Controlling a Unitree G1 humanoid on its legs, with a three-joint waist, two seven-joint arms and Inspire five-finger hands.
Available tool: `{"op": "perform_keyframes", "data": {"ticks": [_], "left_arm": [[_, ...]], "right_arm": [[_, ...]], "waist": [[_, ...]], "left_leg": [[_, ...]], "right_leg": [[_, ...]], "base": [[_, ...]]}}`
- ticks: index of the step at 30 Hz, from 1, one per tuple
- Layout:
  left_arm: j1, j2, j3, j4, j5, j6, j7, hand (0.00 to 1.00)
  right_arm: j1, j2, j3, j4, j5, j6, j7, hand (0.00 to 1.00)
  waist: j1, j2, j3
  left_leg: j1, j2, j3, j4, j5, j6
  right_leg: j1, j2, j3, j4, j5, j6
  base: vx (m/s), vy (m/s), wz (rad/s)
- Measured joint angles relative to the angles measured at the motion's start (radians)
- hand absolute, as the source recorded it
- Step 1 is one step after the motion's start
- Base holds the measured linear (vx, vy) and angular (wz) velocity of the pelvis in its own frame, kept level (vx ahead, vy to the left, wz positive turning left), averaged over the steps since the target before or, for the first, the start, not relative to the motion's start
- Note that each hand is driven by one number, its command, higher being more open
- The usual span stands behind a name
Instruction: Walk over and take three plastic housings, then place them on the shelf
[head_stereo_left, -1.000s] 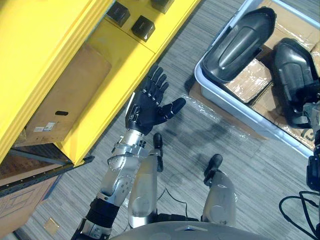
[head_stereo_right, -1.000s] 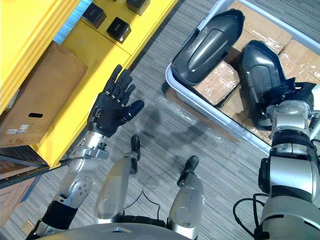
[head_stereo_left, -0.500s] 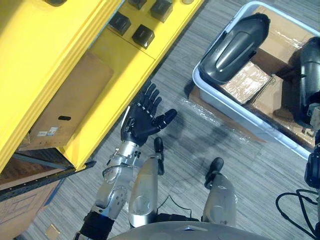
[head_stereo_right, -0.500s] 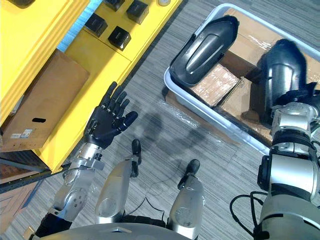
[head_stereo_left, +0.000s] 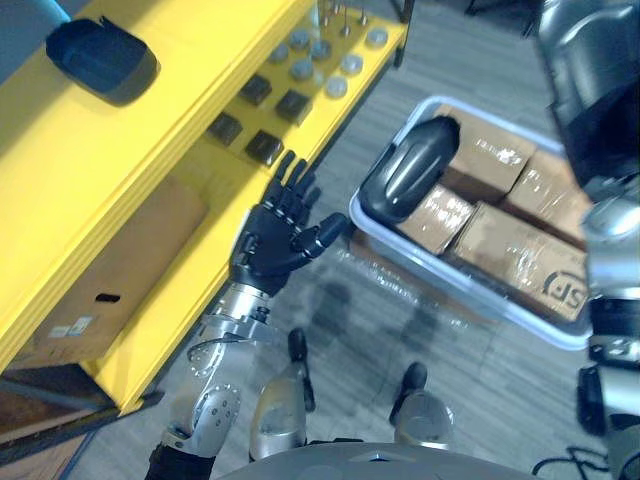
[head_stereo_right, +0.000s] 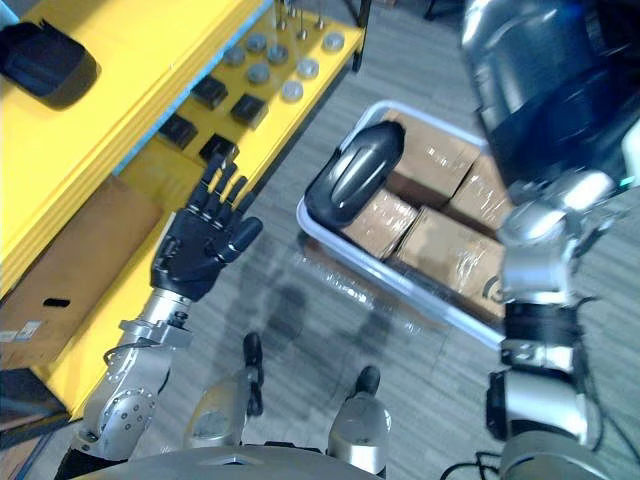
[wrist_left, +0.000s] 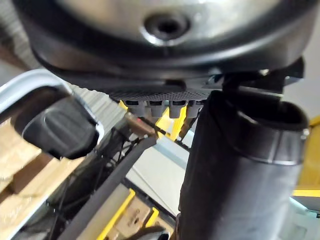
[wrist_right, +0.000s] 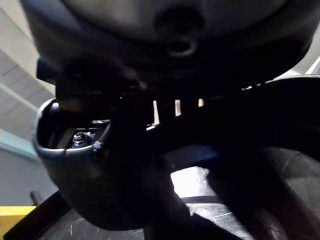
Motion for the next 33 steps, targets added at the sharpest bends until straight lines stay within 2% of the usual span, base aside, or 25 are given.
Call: {"op": "perform_keyframes", "data": {"ticks": [4, 7, 10, 16, 25, 33], "left_arm": [[-0.119, -0.030, -0.092, 0.103, -0.022, 0.081, 0.064, 1.00], [-0.186, -0.068, -0.108, 0.191, -0.045, 0.091, 0.145, 1.00], [-0.217, -0.083, -0.106, 0.237, -0.045, 0.091, 0.183, 1.00], [-0.222, -0.096, -0.148, 0.265, -0.043, 0.091, 0.194, 1.00], [-0.223, -0.122, -0.175, 0.301, -0.041, 0.093, 0.198, 1.00], [-0.223, -0.125, -0.205, 0.301, -0.045, 0.095, 0.196, 1.00]], "right_arm": [[0.056, 0.110, 0.064, -0.068, -0.041, -0.010, 0.014, 0.00], [0.068, 0.174, 0.114, -0.115, -0.065, -0.043, 0.030, 0.00], [0.100, 0.197, 0.148, -0.163, -0.080, -0.093, 0.044, 0.00], [0.146, 0.281, 0.230, -0.165, -0.076, -0.147, 0.078, 0.00], [0.175, 0.348, 0.309, -0.165, -0.051, -0.157, 0.092, 0.00], [0.214, 0.389, 0.377, -0.151, -0.027, -0.188, 0.090, 0.00]], "waist": [[-0.010, -0.024, -0.047], [-0.031, -0.030, -0.068], [-0.032, -0.029, -0.082], [-0.049, -0.031, -0.136], [-0.050, -0.030, -0.156], [-0.052, -0.031, -0.200]], "left_leg": [[0.063, -0.010, 0.014, -0.056, 0.016, 0.000], [0.085, -0.011, 0.027, -0.056, 0.016, 0.000], [0.101, -0.011, 0.043, -0.056, 0.016, 0.000], [0.112, -0.011, 0.054, -0.057, 0.017, 0.002], [0.111, -0.011, 0.066, -0.062, 0.031, 0.016], [0.107, -0.011, 0.065, -0.062, 0.043, 0.015]], "right_leg": [[0.039, -0.002, 0.001, -0.020, 0.006, 0.009], [0.056, -0.004, 0.003, -0.024, 0.008, 0.009], [0.066, -0.003, 0.015, -0.034, 0.008, 0.010], [0.068, -0.004, 0.030, -0.035, 0.010, 0.008], [0.069, 0.001, 0.031, -0.073, 0.041, -0.007], [0.072, 0.005, 0.030, -0.095, 0.058, -0.002]], "base": [[0.07, 0.002, -0.08], [0.01, 0.010, -0.08], [-0.03, -0.005, -0.15], [-0.06, 0.003, -0.08], [-0.10, 0.014, -0.03], [-0.01, 0.002, -0.01]]}}
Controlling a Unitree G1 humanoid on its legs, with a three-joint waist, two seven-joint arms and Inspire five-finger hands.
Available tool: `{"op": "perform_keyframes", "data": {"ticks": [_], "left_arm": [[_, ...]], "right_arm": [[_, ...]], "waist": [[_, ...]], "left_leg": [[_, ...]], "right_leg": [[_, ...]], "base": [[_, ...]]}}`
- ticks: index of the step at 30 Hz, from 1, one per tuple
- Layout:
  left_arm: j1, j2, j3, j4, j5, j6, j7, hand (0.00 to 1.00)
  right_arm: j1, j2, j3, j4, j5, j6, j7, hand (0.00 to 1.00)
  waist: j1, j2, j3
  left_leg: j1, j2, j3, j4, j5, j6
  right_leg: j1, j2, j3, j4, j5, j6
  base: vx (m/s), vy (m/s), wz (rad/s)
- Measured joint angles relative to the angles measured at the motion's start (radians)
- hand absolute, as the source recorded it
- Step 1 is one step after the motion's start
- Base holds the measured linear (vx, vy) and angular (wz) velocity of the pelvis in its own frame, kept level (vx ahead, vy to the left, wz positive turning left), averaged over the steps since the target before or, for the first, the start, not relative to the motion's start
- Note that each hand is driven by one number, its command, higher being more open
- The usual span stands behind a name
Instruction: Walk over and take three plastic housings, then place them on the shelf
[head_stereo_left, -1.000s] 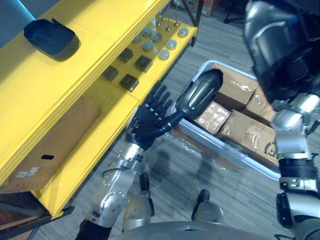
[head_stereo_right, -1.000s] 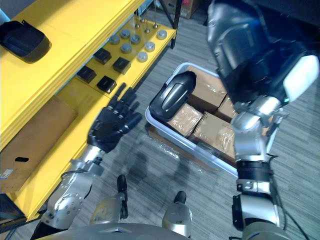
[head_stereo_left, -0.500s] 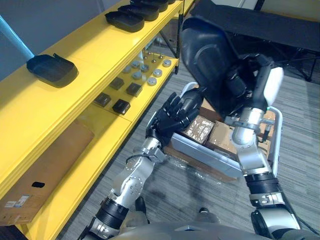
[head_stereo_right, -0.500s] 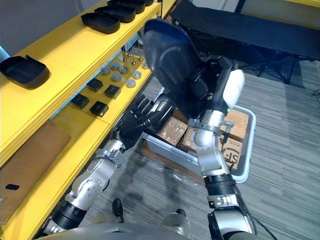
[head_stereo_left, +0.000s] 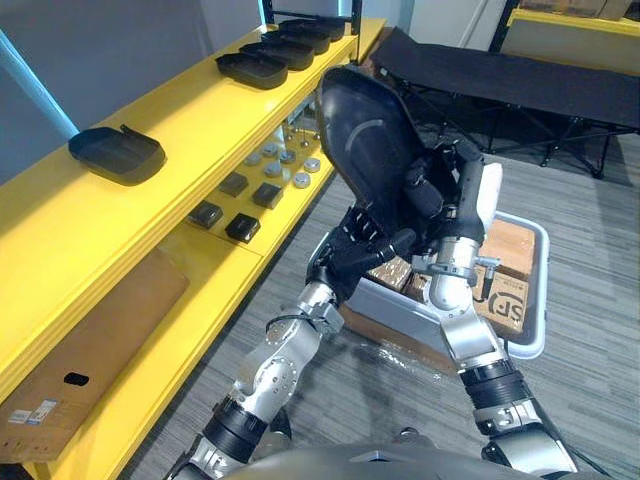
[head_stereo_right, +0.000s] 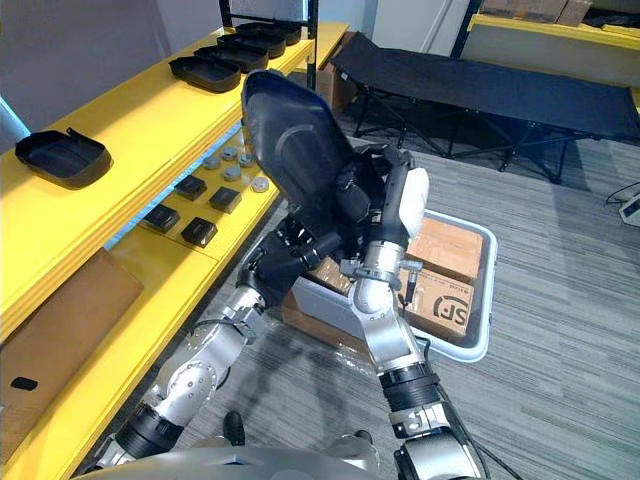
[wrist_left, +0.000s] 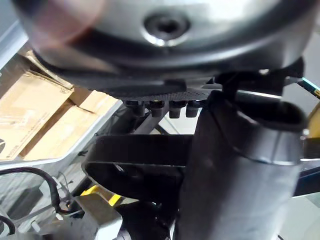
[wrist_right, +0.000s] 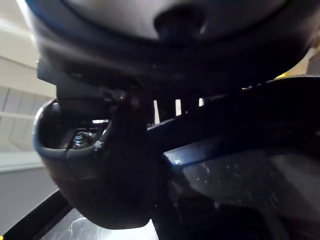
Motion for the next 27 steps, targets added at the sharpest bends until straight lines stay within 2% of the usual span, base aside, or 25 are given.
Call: {"op": "perform_keyframes", "data": {"ticks": [6, 14, 19, 20, 24, 27], "left_arm": [[-0.023, 0.000, -0.001, 0.000, -0.006, -0.003, 0.026, 1.00], [-0.028, -0.001, 0.002, 0.000, -0.077, -0.093, 0.127, 1.00], [-0.025, -0.001, 0.000, 0.000, -0.111, -0.113, 0.178, 1.00], [-0.024, -0.001, -0.001, 0.000, -0.122, -0.126, 0.190, 0.00], [-0.010, -0.001, -0.007, 0.001, -0.149, -0.172, 0.217, 0.00], [-0.002, -0.001, -0.014, 0.007, -0.147, -0.173, 0.226, 0.00]], "right_arm": [[0.000, 0.041, 0.036, 0.029, 0.010, -0.002, 0.002, 0.00], [0.033, 0.079, 0.092, 0.029, 0.017, -0.003, 0.007, 0.00], [0.050, 0.105, 0.098, 0.030, 0.050, -0.003, 0.006, 0.00], [0.051, 0.110, 0.104, 0.030, 0.054, -0.003, 0.001, 0.00], [0.067, 0.117, 0.123, 0.030, 0.096, -0.003, -0.022, 0.00], [0.085, 0.121, 0.131, 0.036, 0.115, -0.002, -0.042, 0.00]], "waist": [[0.002, -0.001, -0.007], [0.002, -0.015, -0.016], [0.000, -0.032, -0.027], [0.000, -0.034, -0.027], [0.000, -0.039, -0.031], [0.002, -0.045, -0.035]], "left_leg": [[0.000, 0.000, -0.009, 0.000, 0.004, 0.000], [-0.001, 0.001, -0.012, -0.001, 0.007, 0.001], [-0.007, 0.001, -0.014, -0.001, 0.009, 0.001], [-0.007, 0.001, -0.014, -0.001, 0.009, 0.001], [-0.007, 0.001, -0.014, -0.001, 0.010, 0.001], [-0.007, 0.001, -0.013, -0.001, 0.010, 0.001]], "right_leg": [[0.011, 0.004, -0.006, -0.011, 0.008, -0.001], [0.011, 0.004, -0.008, -0.012, 0.003, -0.008], [0.008, 0.004, -0.013, -0.012, 0.004, -0.009], [0.008, 0.004, -0.013, -0.012, 0.004, -0.009], [0.008, 0.005, -0.013, -0.012, 0.003, -0.009], [0.008, 0.005, -0.013, -0.012, 0.003, -0.009]], "base": [[0.00, -0.001, 0.03], [0.00, 0.000, 0.00], [0.00, -0.001, 0.01], [0.00, 0.000, 0.00], [0.00, 0.000, 0.00], [0.00, 0.000, 0.00]]}}
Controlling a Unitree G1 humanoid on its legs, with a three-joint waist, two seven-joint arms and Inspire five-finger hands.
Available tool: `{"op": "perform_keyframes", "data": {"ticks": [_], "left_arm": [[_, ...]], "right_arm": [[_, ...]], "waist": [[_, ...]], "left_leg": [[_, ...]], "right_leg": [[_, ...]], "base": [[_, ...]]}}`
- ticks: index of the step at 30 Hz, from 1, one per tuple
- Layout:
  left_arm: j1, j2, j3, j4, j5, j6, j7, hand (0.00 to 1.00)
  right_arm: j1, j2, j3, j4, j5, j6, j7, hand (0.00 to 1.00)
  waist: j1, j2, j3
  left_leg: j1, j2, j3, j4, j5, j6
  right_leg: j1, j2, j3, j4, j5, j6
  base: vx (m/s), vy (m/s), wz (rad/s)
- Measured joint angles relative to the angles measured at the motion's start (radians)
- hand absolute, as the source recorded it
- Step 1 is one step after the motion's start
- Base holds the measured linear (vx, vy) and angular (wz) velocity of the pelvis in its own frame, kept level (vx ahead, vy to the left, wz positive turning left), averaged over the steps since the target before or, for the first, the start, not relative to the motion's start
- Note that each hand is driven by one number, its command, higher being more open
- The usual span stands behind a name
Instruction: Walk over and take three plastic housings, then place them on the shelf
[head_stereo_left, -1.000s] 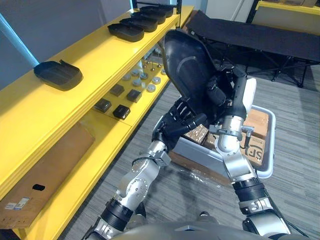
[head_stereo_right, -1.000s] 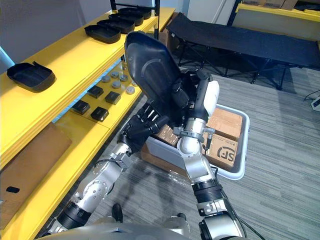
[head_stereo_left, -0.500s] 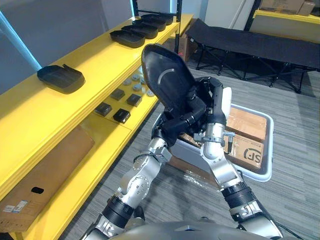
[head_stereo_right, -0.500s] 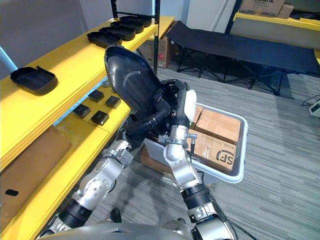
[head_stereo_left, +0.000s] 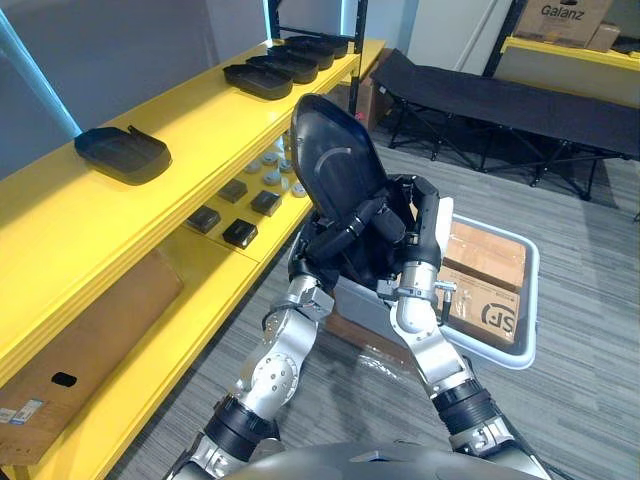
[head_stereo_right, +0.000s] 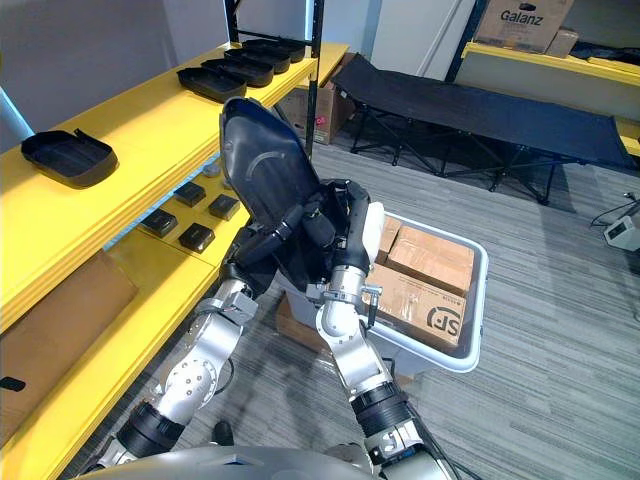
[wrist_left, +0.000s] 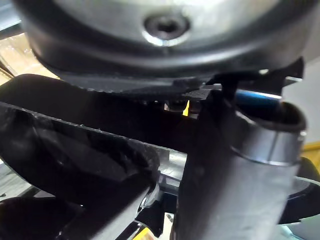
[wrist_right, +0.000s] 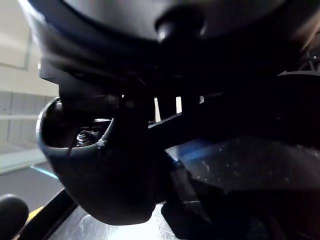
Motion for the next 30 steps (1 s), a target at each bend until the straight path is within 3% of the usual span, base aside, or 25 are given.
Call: {"op": "perform_keyframes", "data": {"ticks": [7, 17, 18, 23, 26, 30], "left_arm": [[0.009, 0.000, 0.043, 0.095, 0.003, -0.016, 0.012, 0.00], [0.007, 0.002, 0.040, 0.098, -0.002, -0.013, 0.000, 0.00], [0.007, 0.002, 0.040, 0.098, -0.004, -0.016, -0.004, 0.00], [0.006, 0.002, 0.040, 0.097, -0.006, -0.049, -0.008, 0.00], [0.006, 0.002, 0.042, 0.096, 0.002, -0.083, -0.004, 0.00], [0.006, 0.002, 0.050, 0.084, 0.082, -0.082, 0.048, 0.00]], "right_arm": [[0.056, 0.005, 0.072, 0.006, -0.003, -0.028, -0.039, 0.00], [0.070, 0.002, 0.076, -0.015, -0.002, -0.028, -0.039, 0.00], [0.071, 0.001, 0.076, -0.020, -0.002, -0.028, -0.039, 1.00], [0.074, -0.003, 0.079, -0.069, 0.016, -0.032, -0.016, 1.00], [0.081, -0.005, 0.086, -0.103, 0.051, -0.067, 0.013, 1.00], [0.088, -0.005, 0.088, -0.103, 0.073, -0.078, 0.040, 1.00]], "waist": [[-0.004, -0.004, -0.006], [-0.005, -0.025, -0.021], [-0.005, -0.025, -0.021], [-0.005, -0.024, -0.023], [-0.005, -0.024, -0.023], [-0.005, -0.023, -0.024]], "left_leg": [[0.006, 0.002, 0.007, 0.000, -0.001, -0.001], [0.003, 0.002, 0.007, 0.001, -0.002, -0.003], [0.003, 0.002, 0.007, 0.001, -0.003, -0.003], [-0.007, 0.002, 0.006, 0.002, -0.002, -0.003], [-0.008, 0.002, 0.005, 0.004, -0.002, -0.003], [-0.007, 0.002, 0.005, 0.004, -0.002, -0.003]], "right_leg": [[-0.001, 0.002, 0.009, 0.000, -0.001, -0.001], [-0.003, 0.001, 0.010, 0.000, -0.001, -0.002], [-0.004, 0.001, 0.009, 0.000, 0.000, -0.002], [-0.012, 0.001, 0.009, 0.001, 0.000, -0.002], [-0.013, 0.001, 0.009, 0.001, 0.000, -0.002], [-0.012, 0.001, 0.009, 0.001, 0.000, -0.003]], "base": [[0.00, 0.000, -0.04], [0.00, 0.000, 0.01], [0.00, 0.000, 0.00], [0.00, 0.000, 0.00], [0.00, 0.000, 0.00], [0.00, 0.000, 0.00]]}}
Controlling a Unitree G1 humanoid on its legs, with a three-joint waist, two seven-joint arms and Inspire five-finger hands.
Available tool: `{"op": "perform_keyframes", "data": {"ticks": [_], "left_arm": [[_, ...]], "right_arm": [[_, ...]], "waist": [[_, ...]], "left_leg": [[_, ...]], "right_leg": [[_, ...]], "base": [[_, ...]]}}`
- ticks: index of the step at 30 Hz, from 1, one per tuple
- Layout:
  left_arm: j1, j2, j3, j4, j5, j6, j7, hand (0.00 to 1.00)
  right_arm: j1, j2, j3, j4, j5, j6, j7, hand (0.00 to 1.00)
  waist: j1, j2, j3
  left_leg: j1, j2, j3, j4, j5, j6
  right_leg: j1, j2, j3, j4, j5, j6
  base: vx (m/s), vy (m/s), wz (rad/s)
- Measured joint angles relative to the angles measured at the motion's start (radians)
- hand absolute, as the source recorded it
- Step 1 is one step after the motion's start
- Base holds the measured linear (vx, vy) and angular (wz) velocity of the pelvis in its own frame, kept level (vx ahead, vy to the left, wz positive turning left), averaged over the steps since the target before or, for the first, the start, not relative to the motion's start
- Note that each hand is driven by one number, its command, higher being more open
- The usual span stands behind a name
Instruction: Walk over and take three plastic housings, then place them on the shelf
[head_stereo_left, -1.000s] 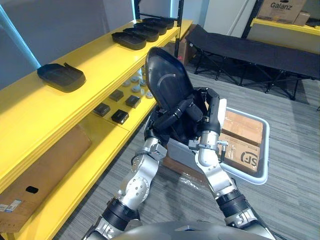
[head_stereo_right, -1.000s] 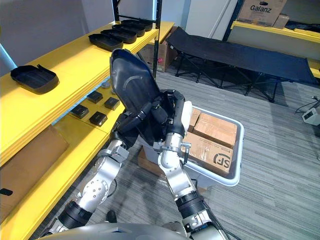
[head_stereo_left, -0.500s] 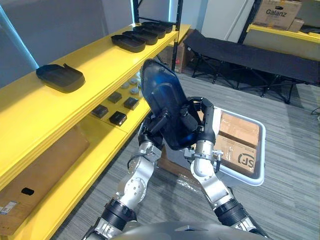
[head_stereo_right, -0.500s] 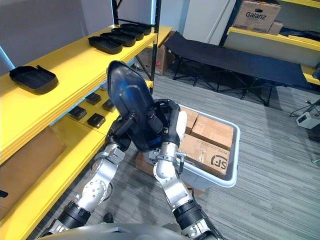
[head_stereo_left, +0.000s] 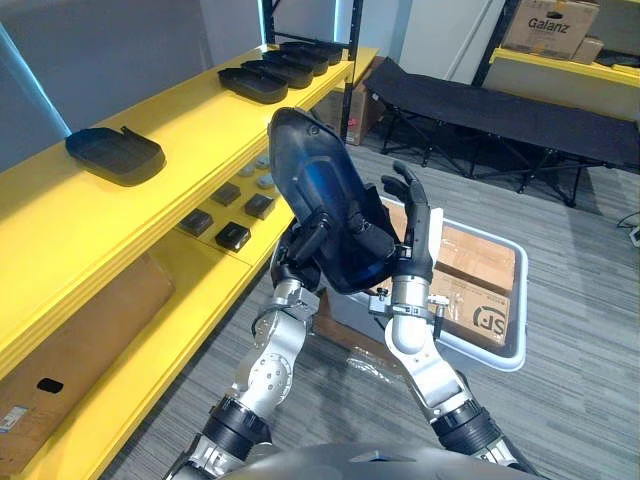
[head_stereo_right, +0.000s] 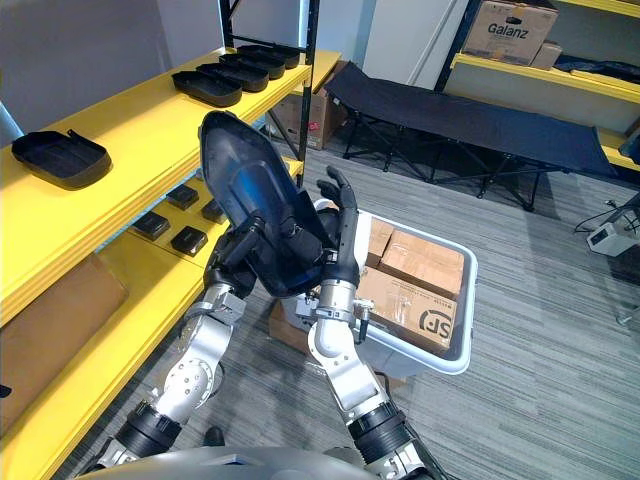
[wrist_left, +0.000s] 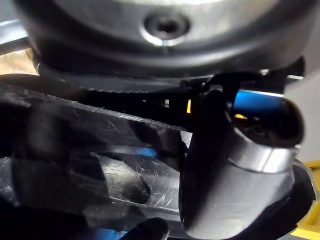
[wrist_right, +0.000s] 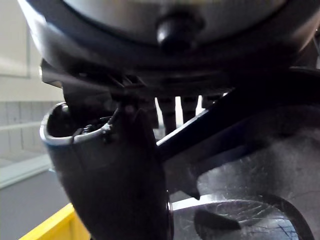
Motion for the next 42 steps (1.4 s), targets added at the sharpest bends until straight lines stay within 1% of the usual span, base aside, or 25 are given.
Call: {"op": "perform_keyframes", "data": {"ticks": [5, 7, 8, 9, 10, 11, 13, 14, 16, 19, 20, 22, 23, 24, 26, 29, 31, 34, 36, 39, 42], "left_arm": [[0.000, -0.003, 0.017, -0.001, 0.086, 0.006, 0.058, 0.00], [0.004, -0.033, 0.033, -0.043, 0.177, 0.006, 0.114, 0.00], [0.005, -0.052, 0.038, -0.055, 0.291, 0.006, 0.160, 0.00], [0.005, -0.060, 0.041, -0.056, 0.348, 0.006, 0.180, 0.00], [0.005, -0.074, 0.048, -0.057, 0.456, 0.006, 0.217, 0.00], [0.005, -0.080, 0.053, -0.057, 0.503, 0.006, 0.233, 0.00], [0.005, -0.091, 0.072, -0.066, 0.685, 0.008, 0.303, 0.00], [0.005, -0.092, 0.079, -0.073, 0.717, 0.008, 0.317, 0.00], [0.017, -0.094, 0.118, -0.108, 0.841, 0.009, 0.373, 0.00], [0.019, -0.098, 0.127, -0.110, 0.923, 0.013, 0.395, 0.00], [0.020, -0.098, 0.131, -0.110, 0.941, 0.014, 0.396, 0.00], [0.027, -0.098, 0.137, -0.111, 0.998, 0.015, 0.397, 0.00], [0.031, -0.098, 0.146, -0.112, 1.020, 0.016, 0.399, 0.00], [0.048, -0.097, 0.174, -0.122, 1.058, 0.016, 0.406, 0.00], [0.073, -0.096, 0.232, -0.132, 1.096, 0.016, 0.421, 0.00], [0.127, -0.086, 0.313, -0.134, 1.103, 0.012, 0.447, 0.00], [0.158, -0.078, 0.341, -0.134, 1.096, 0.003, 0.450, 0.00], [0.228, -0.077, 0.349, -0.134, 1.079, -0.030, 0.445, 0.00], [0.249, -0.077, 0.349, -0.134, 1.076, -0.037, 0.443, 0.00], [0.262, -0.076, 0.357, -0.134, 1.073, -0.052, 0.423, 0.00], [0.279, -0.066, 0.368, -0.143, 1.074, -0.088, 0.419, 0.00]], "right_arm": [[0.022, 0.000, 0.003, 0.001, 0.015, 0.001, 0.012, 1.00], [0.029, 0.001, -0.009, 0.020, 0.049, 0.015, 0.013, 1.00], [0.032, 0.004, -0.009, 0.020, 0.059, 0.015, 0.012, 1.00], [0.032, 0.005, -0.010, 0.019, 0.058, 0.015, 0.013, 1.00], [0.032, 0.012, -0.010, 0.019, 0.058, 0.025, 0.013, 1.00], [0.032, 0.012, -0.011, 0.019, 0.060, 0.036, 0.017, 1.00], [0.039, 0.010, -0.019, 0.019, 0.124, 0.048, 0.046, 1.00], [0.047, 0.011, -0.029, 0.019, 0.140, 0.048, 0.055, 1.00], [0.084, 0.007, -0.062, 0.016, 0.213, 0.044, 0.112, 1.00], [0.103, 0.010, -0.081, 0.015, 0.317, 0.021, 0.200, 1.00], [0.108, 0.009, -0.090, 0.015, 0.331, 0.017, 0.218, 1.00], [0.135, 0.007, -0.122, -0.002, 0.395, -0.014, 0.298, 1.00], [0.144, 0.008, -0.136, -0.004, 0.414, -0.026, 0.321, 1.00], [0.160, 0.007, -0.173, -0.006, 0.464, -0.043, 0.376, 1.00], [0.214, -0.002, -0.247, -0.039, 0.539, -0.060, 0.446, 1.00], [0.280, -0.008, -0.317, -0.045, 0.619, -0.078, 0.521, 1.00], [0.319, -0.007, -0.340, -0.045, 0.627, -0.078, 0.535, 1.00], [0.415, 0.000, -0.364, -0.035, 0.624, -0.077, 0.556, 1.00], [0.431, 0.000, -0.366, -0.019, 0.623, -0.077, 0.563, 1.00], [0.450, 0.000, -0.409, 0.030, 0.623, -0.078, 0.586, 1.00], [0.451, 0.000, -0.443, 0.065, 0.624, -0.079, 0.599, 1.00]], "waist": [[0.001, 0.001, -0.001], [0.004, 0.001, 0.000], [0.003, 0.001, -0.001], [0.003, 0.003, -0.001], [0.000, 0.004, -0.002], [0.000, 0.005, -0.002], [0.000, 0.008, -0.004], [0.001, 0.010, -0.004], [0.002, 0.012, -0.004], [0.003, 0.013, -0.004], [0.003, 0.013, -0.004], [0.001, 0.014, -0.004], [0.000, 0.014, -0.004], [-0.003, 0.014, -0.004], [-0.004, 0.017, -0.002], [-0.012, 0.019, -0.002], [-0.015, 0.019, -0.002], [-0.021, 0.022, 0.000], [-0.026, 0.023, 0.001], [-0.029, 0.032, 0.006], [-0.029, 0.039, 0.010]], "left_leg": [[0.002, 0.000, -0.001, -0.001, 0.000, 0.000], [0.002, 0.000, -0.002, -0.003, 0.001, 0.001], [0.003, 0.000, -0.002, -0.003, 0.001, 0.001], [0.004, 0.000, -0.003, -0.003, 0.001, 0.001], [0.009, 0.000, -0.002, -0.003, 0.001, 0.001], [0.013, 0.000, -0.002, -0.003, 0.000, 0.001], [0.018, 0.001, -0.002, -0.003, -0.001, -0.001], [0.018, 0.001, -0.002, -0.004, -0.001, -0.001], [0.018, 0.001, -0.002, -0.004, -0.004, -0.001], [0.018, 0.001, -0.002, -0.004, -0.005, 0.000], [0.018, 0.001, -0.001, -0.004, -0.006, 0.000], [0.018, 0.001, 0.001, -0.004, -0.008, -0.001], [0.018, 0.001, 0.001, -0.004, -0.011, -0.004], [0.019, 0.001, 0.005, -0.004, -0.015, -0.008], [0.019, 0.002, 0.012, -0.003, -0.020, -0.009], [0.021, 0.007, 0.031, -0.003, -0.025, -0.012], [0.020, 0.010, 0.037, -0.003, -0.026, -0.011], [0.019, 0.016, 0.044, -0.003, -0.030, -0.014], [0.019, 0.017, 0.047, -0.003, -0.032, -0.017], [0.020, 0.018, 0.056, -0.003, -0.033, -0.018], [0.020, 0.018, 0.054, -0.003, -0.034, -0.019]], "right_leg": [[0.002, 0.000, 0.000, 0.001, 0.000, 0.000], [0.002, 0.000, -0.001, 0.001, 0.000, 0.000], [0.003, 0.000, -0.001, 0.002, 0.000, 0.000], [0.004, 0.000, -0.001, 0.002, 0.000, 0.000], [0.008, 0.000, 0.000, 0.001, 0.000, 0.000], [0.012, 0.000, 0.000, 0.001, 0.000, 0.000], [0.017, 0.001, 0.000, 0.001, -0.002, -0.002], [0.016, 0.001, 0.000, 0.001, -0.002, -0.002], [0.017, 0.001, 0.000, 0.001, -0.003, -0.003], [0.017, 0.001, 0.001, 0.001, -0.003, -0.004], [0.017, 0.001, 0.001, 0.001, -0.003, -0.004], [0.016, 0.001, 0.005, 0.001, -0.003, -0.004], [0.015, 0.001, 0.006, 0.001, -0.003, -0.004], [0.013, 0.001, 0.009, 0.001, -0.003, -0.004], [0.010, 0.002, 0.016, 0.000, -0.003, -0.004], [0.000, 0.006, 0.032, -0.003, -0.003, -0.004], [-0.004, 0.009, 0.037, -0.006, -0.003, -0.004], [-0.006, 0.016, 0.043, -0.014, -0.006, -0.007], [-0.008, 0.018, 0.047, -0.015, -0.006, -0.008], [-0.008, 0.019, 0.057, -0.016, -0.006, -0.008], [-0.007, 0.020, 0.056, -0.016, -0.006, -0.008]], "base": [[0.00, 0.000, 0.00], [0.00, 0.000, 0.00], [0.00, 0.000, 0.00], [0.00, 0.000, 0.00], [0.00, 0.000, 0.00], [0.00, 0.000, 0.00], [0.00, 0.000, 0.00], [0.00, 0.000, 0.00], [0.00, 0.000, 0.00], [0.00, 0.000, 0.00], [0.00, 0.000, 0.00], [0.00, 0.000, -0.02], [0.00, 0.000, -0.06], [0.00, 0.000, -0.08], [0.01, 0.000, -0.09], [0.02, -0.003, -0.16], [0.03, -0.013, -0.11], [0.04, -0.017, -0.07], [0.03, -0.009, -0.08], [0.03, 0.001, -0.08], [0.00, 0.000, 0.00]]}}
